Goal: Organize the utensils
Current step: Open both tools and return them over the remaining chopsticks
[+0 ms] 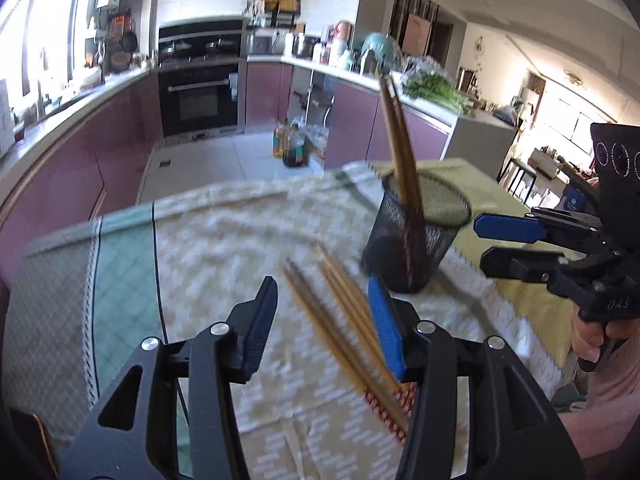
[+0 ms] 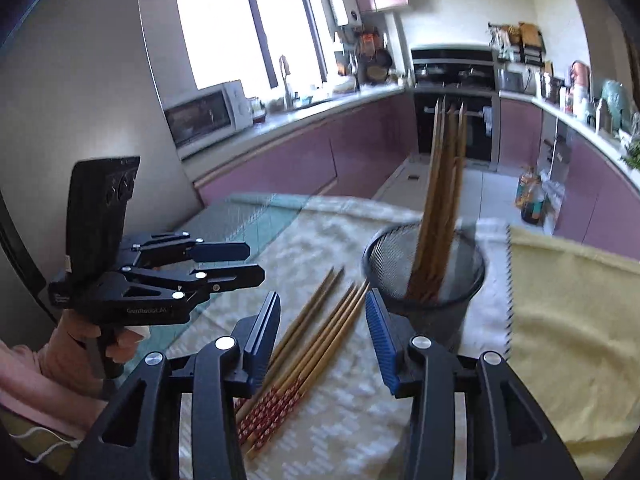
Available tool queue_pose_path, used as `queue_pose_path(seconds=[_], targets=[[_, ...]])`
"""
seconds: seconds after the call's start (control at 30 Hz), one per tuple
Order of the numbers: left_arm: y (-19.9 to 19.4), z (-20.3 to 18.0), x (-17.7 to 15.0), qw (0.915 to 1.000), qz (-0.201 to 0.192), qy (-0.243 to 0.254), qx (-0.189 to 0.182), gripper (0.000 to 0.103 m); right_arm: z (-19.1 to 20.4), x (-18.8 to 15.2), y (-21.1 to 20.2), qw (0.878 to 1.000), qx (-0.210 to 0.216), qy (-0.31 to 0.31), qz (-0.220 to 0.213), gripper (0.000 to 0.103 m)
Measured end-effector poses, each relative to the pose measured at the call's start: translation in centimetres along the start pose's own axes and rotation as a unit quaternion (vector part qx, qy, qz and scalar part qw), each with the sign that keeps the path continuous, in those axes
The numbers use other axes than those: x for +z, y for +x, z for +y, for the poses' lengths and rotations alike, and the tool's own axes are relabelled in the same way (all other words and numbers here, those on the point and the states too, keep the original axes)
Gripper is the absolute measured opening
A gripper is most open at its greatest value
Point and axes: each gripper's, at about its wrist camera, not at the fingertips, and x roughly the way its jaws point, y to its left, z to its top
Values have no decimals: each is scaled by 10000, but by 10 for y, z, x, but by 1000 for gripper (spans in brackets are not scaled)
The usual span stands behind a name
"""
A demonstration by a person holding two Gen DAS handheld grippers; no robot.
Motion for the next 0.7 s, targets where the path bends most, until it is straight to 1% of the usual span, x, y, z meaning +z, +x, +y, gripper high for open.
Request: queue_pose_path(seconds=[0.1, 0.23, 0.43, 0.7], targets=[[16, 6, -19, 9995, 297, -109, 73, 47, 0, -17, 25, 9989, 65, 237, 393, 42], [35, 8, -39, 9979, 593, -270, 67, 47, 2, -32, 45, 9969, -34, 354, 702, 42], [47, 9, -49, 9967, 713, -367, 88, 47, -2, -41, 56, 9948, -148, 554, 841, 40], [52, 5, -49, 9963, 765, -378, 135, 47, 2, -40, 70, 9938, -302, 520, 935, 36]])
